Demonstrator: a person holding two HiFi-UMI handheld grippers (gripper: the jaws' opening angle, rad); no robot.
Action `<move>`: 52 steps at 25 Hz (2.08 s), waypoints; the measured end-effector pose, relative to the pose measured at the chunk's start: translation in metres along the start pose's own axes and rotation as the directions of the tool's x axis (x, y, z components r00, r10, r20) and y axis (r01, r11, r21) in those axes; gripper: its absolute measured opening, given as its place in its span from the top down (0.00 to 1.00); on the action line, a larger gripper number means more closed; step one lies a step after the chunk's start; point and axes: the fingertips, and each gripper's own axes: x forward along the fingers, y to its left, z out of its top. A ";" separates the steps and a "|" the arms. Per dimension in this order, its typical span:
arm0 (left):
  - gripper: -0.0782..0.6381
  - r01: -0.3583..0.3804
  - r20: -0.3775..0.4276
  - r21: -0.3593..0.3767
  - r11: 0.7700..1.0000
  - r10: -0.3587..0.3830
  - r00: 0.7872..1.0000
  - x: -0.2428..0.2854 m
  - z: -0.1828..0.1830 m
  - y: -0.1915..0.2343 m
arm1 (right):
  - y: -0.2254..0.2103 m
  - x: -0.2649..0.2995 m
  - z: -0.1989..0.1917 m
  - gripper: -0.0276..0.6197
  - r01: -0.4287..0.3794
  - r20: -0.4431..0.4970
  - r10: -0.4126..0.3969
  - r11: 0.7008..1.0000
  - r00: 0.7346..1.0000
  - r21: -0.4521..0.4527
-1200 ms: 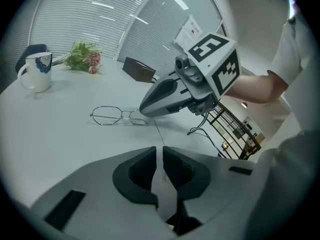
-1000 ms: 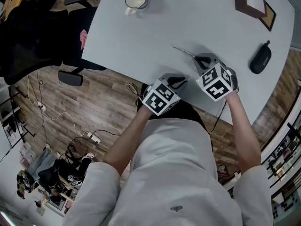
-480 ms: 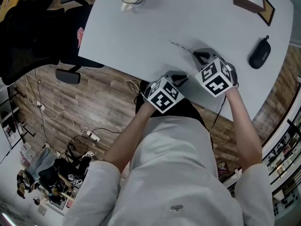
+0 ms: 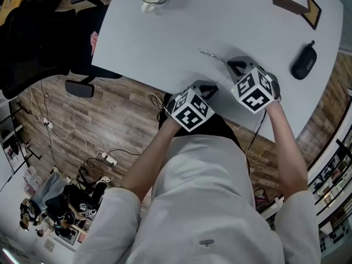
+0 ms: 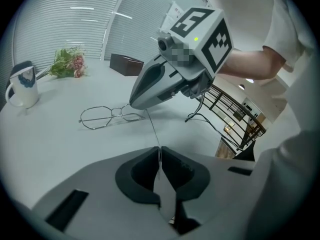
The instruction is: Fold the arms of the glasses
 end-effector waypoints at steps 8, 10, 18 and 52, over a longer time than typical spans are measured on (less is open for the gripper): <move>0.85 -0.014 -0.001 0.023 1.000 0.014 1.000 -0.004 0.001 0.002 | 0.003 -0.002 -0.002 0.95 -0.027 -0.010 0.027 0.999 1.000 -0.022; 0.85 -0.024 0.000 0.026 0.999 0.024 1.000 -0.006 0.002 0.006 | 0.005 -0.003 -0.003 0.95 -0.033 -0.019 0.032 0.999 0.999 -0.040; 0.85 -0.063 0.003 0.041 0.997 0.063 0.998 -0.017 0.003 0.023 | 0.014 -0.005 -0.007 0.95 -0.069 -0.034 0.067 0.996 0.997 -0.060; 0.81 -0.211 -0.021 -0.023 0.977 0.211 0.977 -0.024 -0.005 0.056 | 0.039 -0.012 -0.020 0.95 -0.137 -0.020 0.136 0.990 0.991 -0.034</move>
